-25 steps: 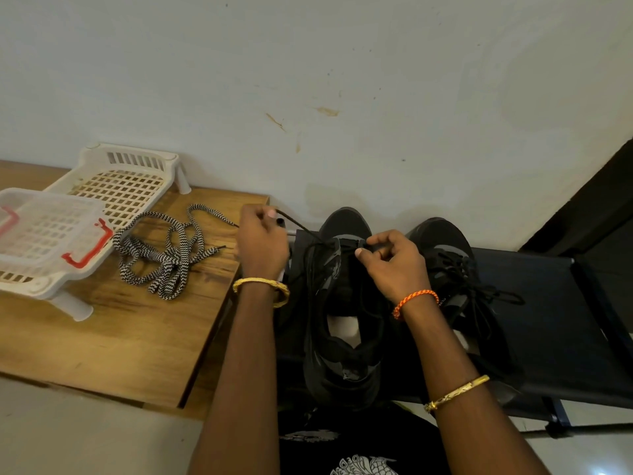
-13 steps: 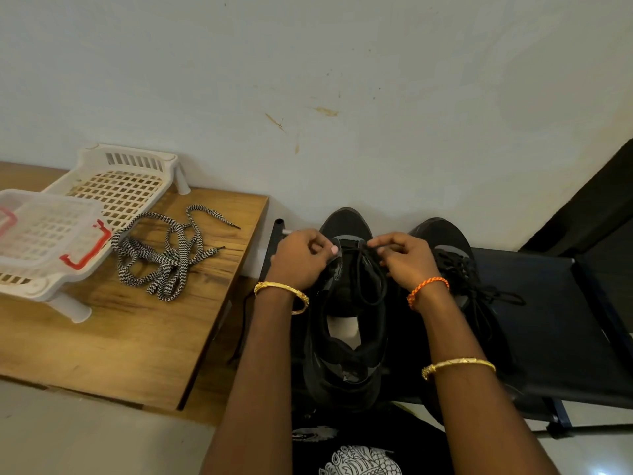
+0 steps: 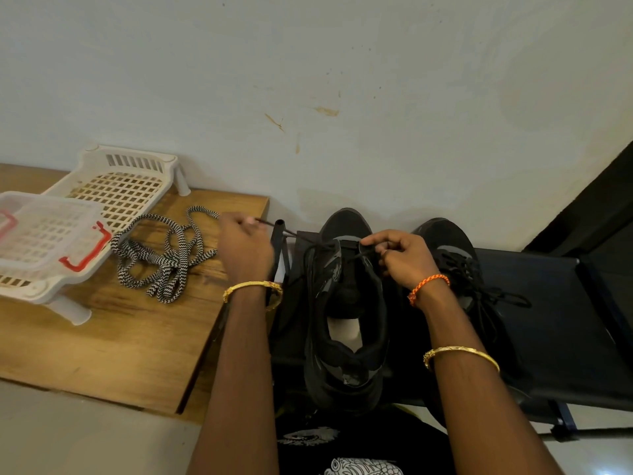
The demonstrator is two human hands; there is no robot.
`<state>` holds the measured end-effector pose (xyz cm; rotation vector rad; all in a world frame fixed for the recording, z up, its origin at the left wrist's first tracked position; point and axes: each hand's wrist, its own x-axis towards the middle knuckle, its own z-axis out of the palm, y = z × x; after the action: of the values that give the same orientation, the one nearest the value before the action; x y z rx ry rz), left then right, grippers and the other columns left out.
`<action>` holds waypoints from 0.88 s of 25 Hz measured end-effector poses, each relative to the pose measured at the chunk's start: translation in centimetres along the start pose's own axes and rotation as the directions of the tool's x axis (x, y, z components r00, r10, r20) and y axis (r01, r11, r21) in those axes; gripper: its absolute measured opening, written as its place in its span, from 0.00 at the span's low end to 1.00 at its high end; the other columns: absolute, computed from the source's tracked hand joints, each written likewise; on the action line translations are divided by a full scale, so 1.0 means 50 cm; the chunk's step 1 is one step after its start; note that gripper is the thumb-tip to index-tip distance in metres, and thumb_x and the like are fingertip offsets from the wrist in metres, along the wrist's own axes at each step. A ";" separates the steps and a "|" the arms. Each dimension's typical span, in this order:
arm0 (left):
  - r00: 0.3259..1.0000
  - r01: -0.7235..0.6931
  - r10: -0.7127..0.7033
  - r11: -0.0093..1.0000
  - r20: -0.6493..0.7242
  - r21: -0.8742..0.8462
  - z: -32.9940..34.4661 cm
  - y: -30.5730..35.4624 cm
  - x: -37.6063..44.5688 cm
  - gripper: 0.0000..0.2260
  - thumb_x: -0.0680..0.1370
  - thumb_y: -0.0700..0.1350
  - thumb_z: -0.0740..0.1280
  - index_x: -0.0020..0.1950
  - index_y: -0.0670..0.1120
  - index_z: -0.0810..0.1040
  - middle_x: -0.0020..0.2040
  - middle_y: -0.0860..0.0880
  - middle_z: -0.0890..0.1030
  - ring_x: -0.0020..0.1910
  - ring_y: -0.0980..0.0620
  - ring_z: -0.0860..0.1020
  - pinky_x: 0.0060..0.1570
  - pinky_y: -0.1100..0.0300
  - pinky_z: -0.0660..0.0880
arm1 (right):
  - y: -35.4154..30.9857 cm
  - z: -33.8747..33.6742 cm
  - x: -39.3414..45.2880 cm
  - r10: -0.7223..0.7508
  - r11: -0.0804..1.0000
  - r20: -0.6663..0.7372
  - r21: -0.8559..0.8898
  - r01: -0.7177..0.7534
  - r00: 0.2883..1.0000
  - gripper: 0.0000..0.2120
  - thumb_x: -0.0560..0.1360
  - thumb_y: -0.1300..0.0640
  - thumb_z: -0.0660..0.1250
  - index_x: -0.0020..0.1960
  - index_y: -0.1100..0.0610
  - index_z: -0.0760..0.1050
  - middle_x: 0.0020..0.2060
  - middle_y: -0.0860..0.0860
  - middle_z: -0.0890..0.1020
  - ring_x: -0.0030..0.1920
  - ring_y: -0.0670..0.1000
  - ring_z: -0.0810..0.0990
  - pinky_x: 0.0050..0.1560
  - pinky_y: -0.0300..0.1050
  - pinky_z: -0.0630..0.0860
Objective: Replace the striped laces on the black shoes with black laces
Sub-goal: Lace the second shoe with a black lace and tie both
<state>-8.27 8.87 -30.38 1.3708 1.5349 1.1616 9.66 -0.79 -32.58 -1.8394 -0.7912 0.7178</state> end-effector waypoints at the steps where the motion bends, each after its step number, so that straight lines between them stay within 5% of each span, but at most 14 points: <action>1: 0.995 0.067 -0.063 0.996 -0.076 0.054 -0.011 -0.006 0.005 0.05 0.80 0.40 0.59 0.54 0.44 0.72 0.49 0.45 0.77 0.49 0.48 0.75 0.45 0.57 0.71 | 0.002 -0.001 0.002 0.003 1.000 -0.011 -0.006 -0.003 1.000 0.21 0.74 0.74 0.55 0.44 0.54 0.81 0.36 0.48 0.76 0.39 0.46 0.74 0.40 0.38 0.71; 4: 0.997 0.039 -0.063 0.886 0.036 0.462 -0.022 -0.013 0.008 0.08 0.78 0.45 0.62 0.57 0.50 0.75 0.58 0.43 0.73 0.64 0.40 0.66 0.62 0.45 0.65 | 0.005 0.002 0.008 -0.003 0.999 -0.003 -0.041 0.003 1.000 0.23 0.73 0.75 0.53 0.53 0.58 0.81 0.39 0.52 0.76 0.40 0.49 0.74 0.41 0.41 0.72; 8: 0.842 -0.386 0.123 0.817 0.525 0.428 0.023 -0.008 -0.015 0.08 0.76 0.51 0.67 0.55 0.59 0.79 0.62 0.47 0.72 0.65 0.43 0.64 0.63 0.47 0.62 | 0.004 0.013 0.014 -0.115 0.971 0.110 -0.200 0.135 0.987 0.25 0.74 0.76 0.51 0.56 0.57 0.80 0.47 0.61 0.80 0.47 0.57 0.78 0.52 0.49 0.77; 11: 0.835 -0.409 0.122 0.791 0.536 0.456 0.055 -0.009 -0.032 0.02 0.75 0.50 0.69 0.46 0.57 0.79 0.59 0.50 0.73 0.62 0.45 0.65 0.56 0.50 0.59 | 0.002 0.015 0.014 -0.145 0.961 0.077 -0.228 0.159 0.986 0.23 0.75 0.75 0.54 0.53 0.56 0.81 0.45 0.63 0.81 0.44 0.55 0.78 0.51 0.46 0.75; 14: 0.838 -0.401 0.132 0.807 0.530 0.434 0.063 -0.014 -0.030 0.06 0.76 0.48 0.68 0.40 0.56 0.75 0.55 0.51 0.74 0.59 0.47 0.68 0.57 0.48 0.61 | 0.002 0.018 0.013 -0.164 0.954 0.039 -0.247 0.169 0.986 0.20 0.77 0.73 0.56 0.52 0.56 0.82 0.46 0.57 0.82 0.47 0.51 0.78 0.51 0.39 0.73; 19: 0.922 -0.198 0.115 0.961 0.368 0.194 0.046 -0.014 -0.021 0.06 0.77 0.41 0.64 0.42 0.50 0.73 0.42 0.53 0.74 0.45 0.51 0.75 0.50 0.53 0.71 | -0.001 0.020 0.011 -0.200 0.945 0.096 -0.244 0.218 0.975 0.22 0.73 0.77 0.56 0.52 0.59 0.82 0.49 0.55 0.83 0.51 0.51 0.79 0.54 0.39 0.74; 22: 0.964 0.191 -0.136 0.952 0.228 -0.240 0.038 -0.010 -0.005 0.04 0.79 0.36 0.60 0.48 0.43 0.72 0.46 0.44 0.81 0.40 0.53 0.80 0.36 0.63 0.74 | 0.001 0.022 0.010 -0.180 0.955 0.051 -0.228 0.187 0.982 0.20 0.74 0.76 0.57 0.49 0.58 0.82 0.43 0.49 0.80 0.49 0.50 0.78 0.52 0.38 0.74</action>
<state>-6.56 8.87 -31.43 1.1280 1.2710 1.0383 9.13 0.17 -33.07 -1.9335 -1.0886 0.5516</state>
